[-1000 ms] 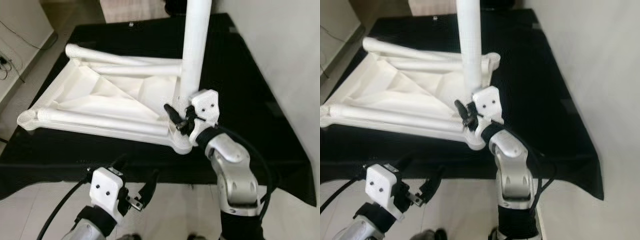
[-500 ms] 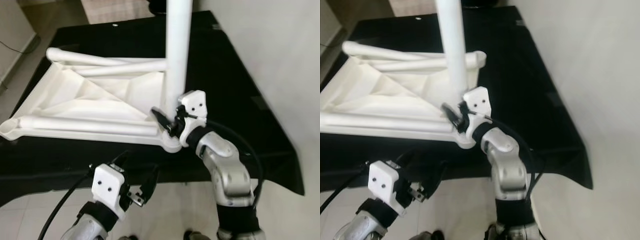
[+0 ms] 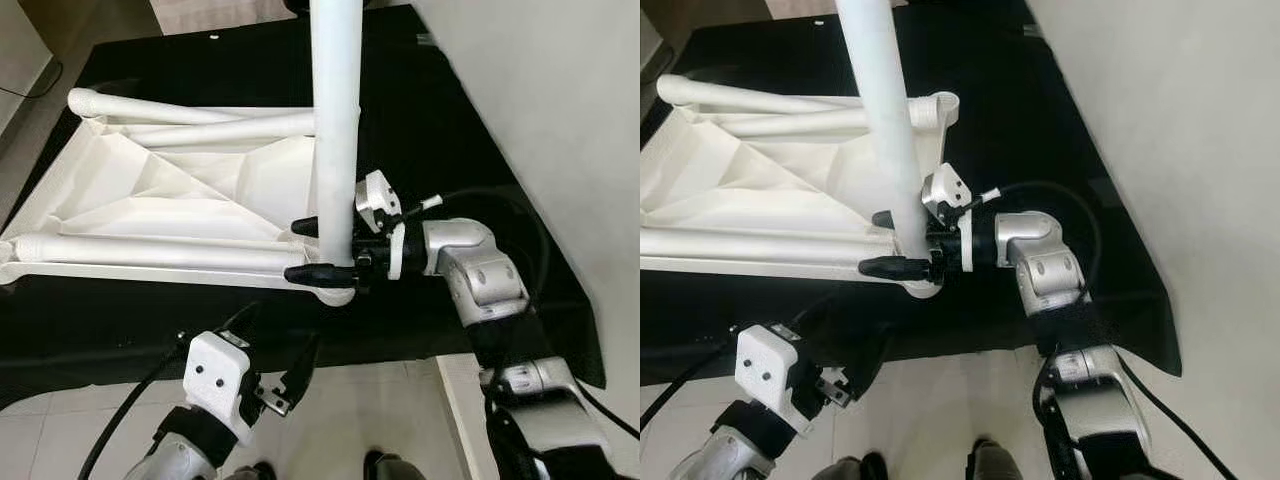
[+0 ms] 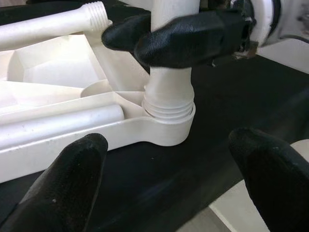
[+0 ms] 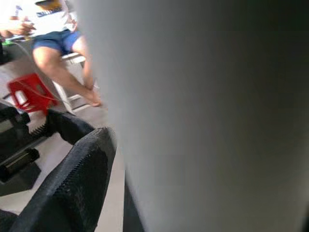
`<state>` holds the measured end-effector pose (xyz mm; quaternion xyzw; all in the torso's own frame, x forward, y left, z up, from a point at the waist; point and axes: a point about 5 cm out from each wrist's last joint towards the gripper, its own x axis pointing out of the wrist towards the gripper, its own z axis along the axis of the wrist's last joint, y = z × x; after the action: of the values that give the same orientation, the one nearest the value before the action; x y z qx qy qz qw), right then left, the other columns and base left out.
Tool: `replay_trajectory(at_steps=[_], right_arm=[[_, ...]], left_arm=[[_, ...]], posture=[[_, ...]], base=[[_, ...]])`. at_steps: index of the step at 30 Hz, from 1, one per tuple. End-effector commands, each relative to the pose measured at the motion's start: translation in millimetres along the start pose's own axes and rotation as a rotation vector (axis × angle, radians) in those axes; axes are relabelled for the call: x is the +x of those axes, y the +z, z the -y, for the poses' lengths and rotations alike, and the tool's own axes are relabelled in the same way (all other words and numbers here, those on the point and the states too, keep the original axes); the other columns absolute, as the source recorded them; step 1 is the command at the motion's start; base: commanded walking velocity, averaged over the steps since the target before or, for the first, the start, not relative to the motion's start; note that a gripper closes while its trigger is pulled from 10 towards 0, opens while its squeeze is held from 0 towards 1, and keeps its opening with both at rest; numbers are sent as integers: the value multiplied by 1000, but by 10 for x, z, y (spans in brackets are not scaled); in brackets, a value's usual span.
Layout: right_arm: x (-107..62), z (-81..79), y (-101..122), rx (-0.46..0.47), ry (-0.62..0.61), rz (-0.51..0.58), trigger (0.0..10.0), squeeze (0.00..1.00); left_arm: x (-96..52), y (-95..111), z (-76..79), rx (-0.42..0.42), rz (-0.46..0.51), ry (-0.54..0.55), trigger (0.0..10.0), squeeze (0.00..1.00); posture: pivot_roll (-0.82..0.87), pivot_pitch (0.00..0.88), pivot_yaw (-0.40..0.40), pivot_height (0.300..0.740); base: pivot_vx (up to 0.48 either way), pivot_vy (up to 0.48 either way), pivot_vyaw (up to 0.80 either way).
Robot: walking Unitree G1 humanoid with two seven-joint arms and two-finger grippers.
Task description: Building children table
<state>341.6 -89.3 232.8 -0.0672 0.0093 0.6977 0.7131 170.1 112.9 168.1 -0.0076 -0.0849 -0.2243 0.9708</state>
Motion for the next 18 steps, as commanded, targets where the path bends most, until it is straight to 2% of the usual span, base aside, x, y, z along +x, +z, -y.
replay_trajectory(at_steps=[1, 9, 10, 11, 12, 18], right_arm=[[109, 8, 73, -44, 120, -9, 10000, 0], [132, 69, 130, -53, 185, -17, 10000, 0], [128, 73, 141, -50, 198, -14, 1765, 0], [126, 75, 148, -49, 207, -11, 1765, 0], [121, 82, 152, -47, 213, -9, 0, 0], [65, 115, 152, -45, 199, 8, 0, 0]], left_arm=[[-32, 2, 23, -7, -14, -1, 10000, 0], [-49, 15, 33, -8, -16, 1, 10000, 0], [-52, 16, 34, -8, -17, 2, 10000, 0], [-54, 16, 35, -8, -17, 2, 10000, 0], [-54, 15, 33, -8, -18, 2, 10000, 0], [-47, 9, 31, -9, -19, 1, 10000, 0]], posture=[[60, 263, 23, 740], [67, 272, 23, 740], [67, 273, 23, 740], [67, 273, 23, 740], [64, 273, 25, 740], [56, 270, 28, 740]], base=[[0, 0, 0], [0, 0, 0], [0, 0, 0], [0, 0, 0], [0, 0, 0], [0, 0, 0]])
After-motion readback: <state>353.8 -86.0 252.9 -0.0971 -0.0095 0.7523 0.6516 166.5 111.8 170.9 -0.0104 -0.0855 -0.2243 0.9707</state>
